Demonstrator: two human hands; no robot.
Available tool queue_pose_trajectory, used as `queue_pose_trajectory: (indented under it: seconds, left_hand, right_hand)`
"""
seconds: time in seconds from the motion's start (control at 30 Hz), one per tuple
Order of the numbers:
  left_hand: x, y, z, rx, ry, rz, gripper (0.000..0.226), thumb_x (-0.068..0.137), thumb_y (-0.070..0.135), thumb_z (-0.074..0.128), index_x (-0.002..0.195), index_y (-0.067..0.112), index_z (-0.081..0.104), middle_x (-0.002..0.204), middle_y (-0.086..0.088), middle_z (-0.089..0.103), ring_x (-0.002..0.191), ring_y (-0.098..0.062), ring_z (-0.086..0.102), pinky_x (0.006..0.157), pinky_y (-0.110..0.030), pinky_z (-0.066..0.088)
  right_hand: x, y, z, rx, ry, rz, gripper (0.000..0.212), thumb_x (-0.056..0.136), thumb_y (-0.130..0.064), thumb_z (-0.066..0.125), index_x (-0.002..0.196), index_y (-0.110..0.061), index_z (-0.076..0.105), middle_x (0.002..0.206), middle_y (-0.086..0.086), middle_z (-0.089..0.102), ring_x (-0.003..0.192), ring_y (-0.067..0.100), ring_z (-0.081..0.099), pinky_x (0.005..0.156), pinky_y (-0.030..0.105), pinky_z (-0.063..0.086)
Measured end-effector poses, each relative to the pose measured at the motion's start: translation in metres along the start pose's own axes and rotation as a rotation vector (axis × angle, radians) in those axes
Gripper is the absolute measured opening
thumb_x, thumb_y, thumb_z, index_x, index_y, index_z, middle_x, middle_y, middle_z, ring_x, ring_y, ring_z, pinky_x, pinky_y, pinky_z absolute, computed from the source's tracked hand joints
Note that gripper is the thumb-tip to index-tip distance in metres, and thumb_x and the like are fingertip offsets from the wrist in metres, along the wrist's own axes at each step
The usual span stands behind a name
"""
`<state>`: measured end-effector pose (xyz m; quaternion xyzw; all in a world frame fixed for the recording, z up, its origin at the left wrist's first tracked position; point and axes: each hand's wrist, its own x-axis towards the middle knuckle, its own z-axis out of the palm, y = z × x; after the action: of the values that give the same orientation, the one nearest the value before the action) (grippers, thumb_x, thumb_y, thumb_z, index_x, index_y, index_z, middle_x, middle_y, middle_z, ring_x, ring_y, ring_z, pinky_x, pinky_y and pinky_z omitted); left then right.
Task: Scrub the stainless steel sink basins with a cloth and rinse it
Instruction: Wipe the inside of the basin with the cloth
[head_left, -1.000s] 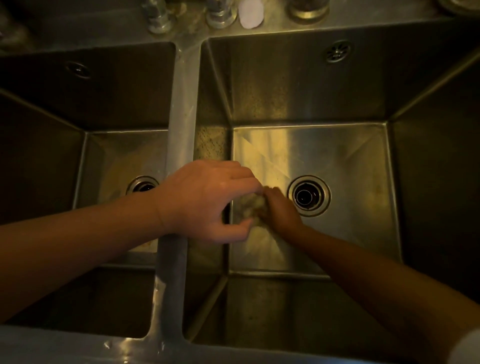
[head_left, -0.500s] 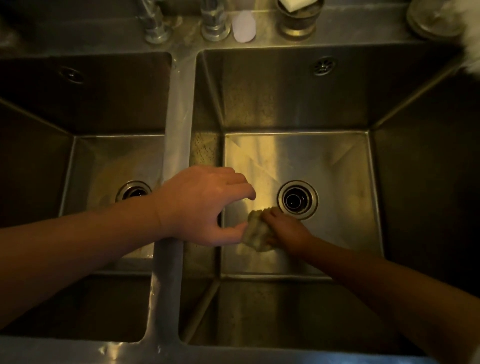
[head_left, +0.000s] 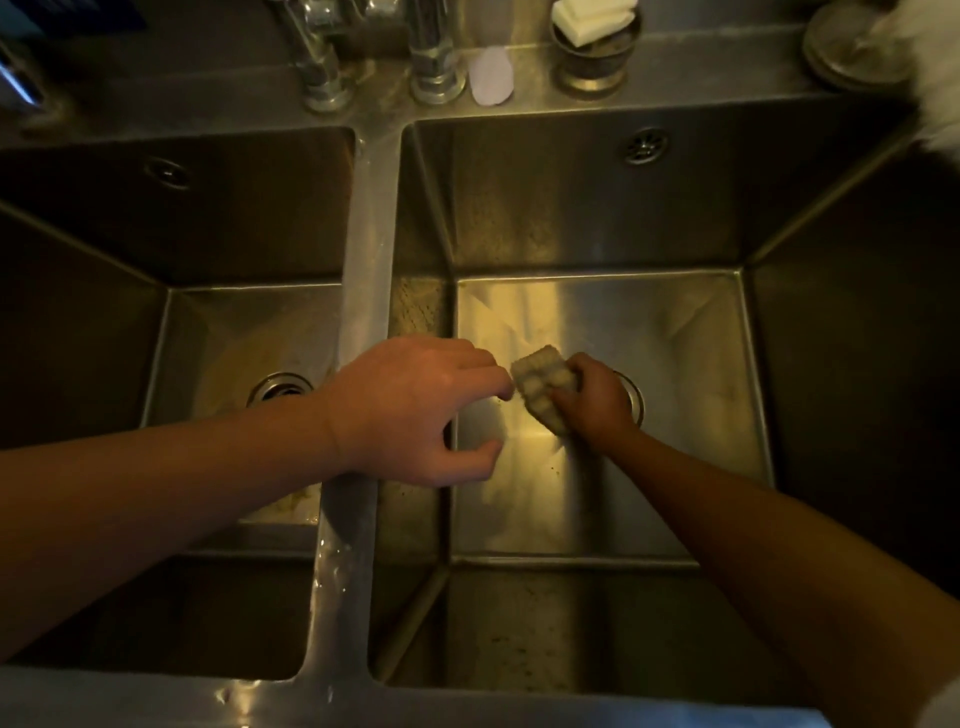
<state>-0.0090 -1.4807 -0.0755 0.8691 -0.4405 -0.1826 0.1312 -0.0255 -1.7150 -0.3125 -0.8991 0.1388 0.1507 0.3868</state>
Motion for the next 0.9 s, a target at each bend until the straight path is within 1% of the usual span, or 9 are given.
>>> queue_pose_trajectory:
  seconds: [0.07, 0.13, 0.3, 0.37, 0.5, 0.6, 0.7, 0.83, 0.9]
  left_hand:
    - [0.0, 0.001, 0.0, 0.011, 0.007, -0.011, 0.052, 0.086, 0.063, 0.05, 0.122, 0.027, 0.062, 0.108, 0.009, 0.066, 0.097, -0.008, 0.06, 0.08, -0.035, 0.054]
    - [0.0, 0.002, 0.0, 0.015, 0.016, -0.02, 0.052, 0.086, 0.063, 0.051, 0.123, 0.028, 0.061, 0.109, 0.01, 0.065, 0.099, -0.008, 0.06, 0.08, -0.035, 0.054]
    - [0.0, 0.004, 0.001, 0.008, 0.04, -0.04, 0.057, 0.084, 0.068, 0.048, 0.124, 0.03, 0.06, 0.111, 0.011, 0.064, 0.1, -0.008, 0.06, 0.082, -0.036, 0.055]
    - [-0.001, 0.003, 0.001, 0.004, 0.047, -0.035, 0.058, 0.083, 0.069, 0.047, 0.125, 0.03, 0.06, 0.112, 0.012, 0.063, 0.101, -0.007, 0.06, 0.082, -0.035, 0.055]
    - [-0.002, -0.002, 0.005, -0.008, 0.078, -0.021, 0.058, 0.083, 0.07, 0.047, 0.124, 0.031, 0.06, 0.112, 0.013, 0.064, 0.101, -0.007, 0.06, 0.081, -0.031, 0.054]
    - [-0.001, -0.005, 0.008, -0.009, 0.084, -0.002, 0.055, 0.083, 0.069, 0.048, 0.122, 0.031, 0.061, 0.11, 0.013, 0.063, 0.098, -0.006, 0.06, 0.077, -0.033, 0.055]
    - [-0.001, -0.006, 0.008, 0.008, 0.096, 0.013, 0.055, 0.084, 0.068, 0.048, 0.12, 0.03, 0.062, 0.109, 0.012, 0.064, 0.097, -0.007, 0.061, 0.076, -0.032, 0.055]
    - [-0.002, -0.004, 0.006, 0.012, 0.1, 0.018, 0.055, 0.083, 0.068, 0.048, 0.12, 0.029, 0.062, 0.108, 0.011, 0.066, 0.097, -0.008, 0.063, 0.076, -0.033, 0.056]
    - [-0.001, -0.003, 0.006, 0.008, 0.096, 0.02, 0.054, 0.083, 0.067, 0.05, 0.12, 0.029, 0.063, 0.108, 0.011, 0.066, 0.096, -0.008, 0.063, 0.076, -0.032, 0.056]
  right_hand:
    - [-0.006, 0.01, -0.02, -0.002, 0.034, -0.005, 0.03, 0.081, -0.036, 0.075, 0.101, -0.018, 0.062, 0.091, -0.001, 0.063, 0.081, 0.021, 0.059, 0.072, 0.033, 0.047]
    - [-0.01, 0.024, -0.04, -0.013, 0.069, -0.013, 0.029, 0.077, -0.033, 0.079, 0.096, -0.018, 0.062, 0.089, 0.003, 0.065, 0.082, 0.025, 0.061, 0.072, 0.034, 0.046]
    - [-0.021, 0.052, -0.092, -0.062, 0.135, 0.039, 0.037, 0.077, -0.028, 0.081, 0.106, -0.015, 0.064, 0.09, 0.003, 0.062, 0.08, 0.023, 0.058, 0.071, 0.03, 0.042]
    - [-0.026, 0.066, -0.106, -0.14, 0.091, 0.039, 0.04, 0.077, -0.027, 0.081, 0.109, -0.012, 0.063, 0.096, 0.009, 0.065, 0.083, 0.025, 0.059, 0.071, 0.029, 0.04]
    - [-0.036, 0.111, -0.117, -0.33, -0.044, 0.091, 0.048, 0.079, -0.03, 0.079, 0.118, -0.009, 0.059, 0.114, 0.016, 0.063, 0.104, 0.034, 0.06, 0.077, 0.03, 0.038]
    - [-0.045, 0.131, -0.112, -0.348, -0.067, 0.173, 0.052, 0.082, -0.029, 0.076, 0.123, -0.008, 0.054, 0.117, 0.018, 0.061, 0.107, 0.036, 0.06, 0.076, 0.029, 0.037]
    - [-0.048, 0.126, -0.103, -0.372, -0.137, 0.201, 0.058, 0.083, -0.029, 0.074, 0.13, -0.009, 0.047, 0.122, 0.019, 0.057, 0.11, 0.038, 0.058, 0.081, 0.034, 0.043]
    - [-0.055, 0.102, -0.077, -0.371, -0.287, 0.143, 0.066, 0.084, -0.03, 0.073, 0.139, -0.013, 0.041, 0.132, 0.016, 0.051, 0.118, 0.036, 0.054, 0.091, 0.033, 0.042]
    - [-0.058, 0.09, -0.062, -0.36, -0.353, 0.102, 0.064, 0.084, -0.03, 0.072, 0.139, -0.015, 0.042, 0.131, 0.015, 0.051, 0.117, 0.034, 0.055, 0.089, 0.03, 0.04]
